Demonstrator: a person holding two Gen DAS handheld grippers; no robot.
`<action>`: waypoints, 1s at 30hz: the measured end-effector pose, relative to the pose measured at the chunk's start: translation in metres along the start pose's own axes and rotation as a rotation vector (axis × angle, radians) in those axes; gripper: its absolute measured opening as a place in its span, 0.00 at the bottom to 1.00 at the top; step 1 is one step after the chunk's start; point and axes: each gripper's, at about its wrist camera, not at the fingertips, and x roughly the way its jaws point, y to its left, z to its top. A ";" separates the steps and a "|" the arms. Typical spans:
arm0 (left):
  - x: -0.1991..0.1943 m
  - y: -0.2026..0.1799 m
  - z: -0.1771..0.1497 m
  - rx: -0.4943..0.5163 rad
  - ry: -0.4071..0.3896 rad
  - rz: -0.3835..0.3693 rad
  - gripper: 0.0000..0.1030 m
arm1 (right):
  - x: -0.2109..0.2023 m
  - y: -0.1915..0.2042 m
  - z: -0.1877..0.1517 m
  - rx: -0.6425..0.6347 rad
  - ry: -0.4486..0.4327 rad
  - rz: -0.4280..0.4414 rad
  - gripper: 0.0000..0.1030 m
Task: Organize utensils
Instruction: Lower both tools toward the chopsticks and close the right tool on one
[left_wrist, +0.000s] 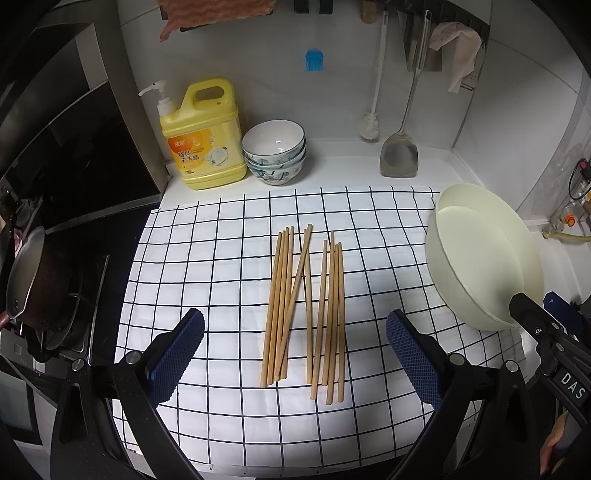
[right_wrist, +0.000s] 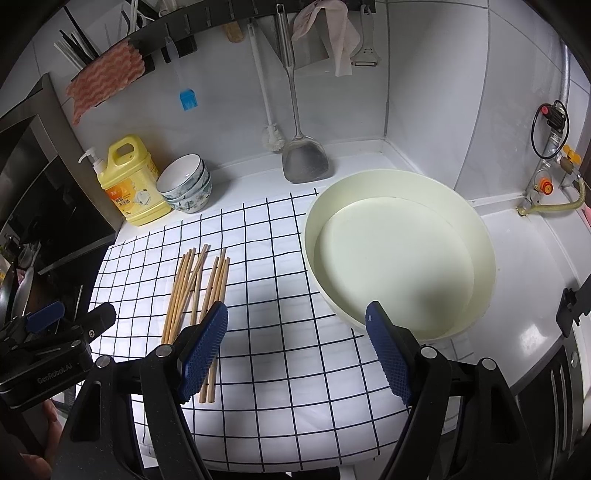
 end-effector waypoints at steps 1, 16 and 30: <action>0.000 0.001 0.000 0.000 0.000 0.000 0.94 | 0.000 0.001 0.000 0.000 0.001 0.001 0.72; 0.026 0.029 -0.005 -0.009 0.022 0.020 0.94 | 0.018 0.031 -0.001 -0.044 0.009 0.057 0.72; 0.087 0.070 -0.013 -0.016 0.061 -0.057 0.94 | 0.063 0.061 -0.025 0.015 0.016 0.086 0.72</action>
